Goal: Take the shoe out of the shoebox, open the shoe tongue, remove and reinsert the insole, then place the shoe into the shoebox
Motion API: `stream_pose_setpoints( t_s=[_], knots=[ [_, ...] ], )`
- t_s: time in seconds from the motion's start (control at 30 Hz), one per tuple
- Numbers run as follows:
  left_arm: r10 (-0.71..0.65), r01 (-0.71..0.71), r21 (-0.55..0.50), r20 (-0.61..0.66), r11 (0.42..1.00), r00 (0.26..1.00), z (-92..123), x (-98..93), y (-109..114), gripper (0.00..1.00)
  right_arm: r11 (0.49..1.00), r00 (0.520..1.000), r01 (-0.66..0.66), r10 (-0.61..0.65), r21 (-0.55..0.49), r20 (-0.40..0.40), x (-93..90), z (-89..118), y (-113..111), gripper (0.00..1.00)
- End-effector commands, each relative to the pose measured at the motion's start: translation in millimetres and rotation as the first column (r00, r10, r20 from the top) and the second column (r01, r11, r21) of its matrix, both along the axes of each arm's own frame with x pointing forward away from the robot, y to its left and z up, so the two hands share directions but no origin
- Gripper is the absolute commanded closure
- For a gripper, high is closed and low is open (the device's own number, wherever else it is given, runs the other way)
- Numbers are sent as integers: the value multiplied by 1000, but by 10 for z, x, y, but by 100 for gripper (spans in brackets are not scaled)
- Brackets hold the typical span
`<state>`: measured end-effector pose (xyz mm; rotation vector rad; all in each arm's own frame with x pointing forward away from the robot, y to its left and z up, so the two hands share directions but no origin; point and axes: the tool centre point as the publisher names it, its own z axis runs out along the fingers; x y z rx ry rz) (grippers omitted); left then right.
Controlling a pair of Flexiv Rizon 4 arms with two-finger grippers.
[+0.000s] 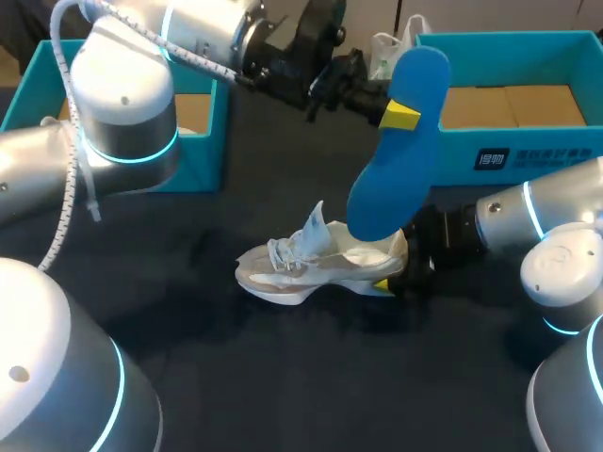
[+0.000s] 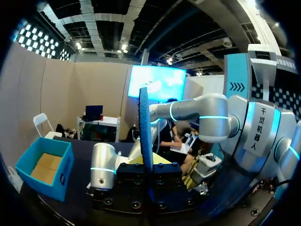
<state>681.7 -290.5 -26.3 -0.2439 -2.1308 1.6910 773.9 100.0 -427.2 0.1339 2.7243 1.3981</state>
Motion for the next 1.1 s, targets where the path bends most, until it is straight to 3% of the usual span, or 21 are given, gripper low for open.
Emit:
stream_pose_setpoints(
  t_s=[0.03, 0.2, 0.8, 1.0, 1.1],
  knots=[
    [-8, 13, 25, -217, 1000, 976, 80, -60, 139, 100, 1000, 1000, 0, 0, -5, -1, 6, -38, 18, 100],
    [5, 16, 43, -448, 999, 894, 160, -236, 192, 100, 1000, 1000, 0, 0, -5, -1, 6, -38, 18, 100],
    [5, 16, 43, -448, 999, 894, 160, -236, 192, 100, 1000, 1000, 0, 0, -5, -1, 6, -38, 18, 100],
    [207, -172, 130, -355, 977, 912, 380, -284, 155, 100, 1000, 1000, 0, 0, -5, -1, 6, -38, 18, 100],
    [247, -224, 103, -367, 969, 897, 500, -306, 168, 100, 1000, 1000, 0, 0, -5, -1, 6, -38, 18, 100]
  ],
)
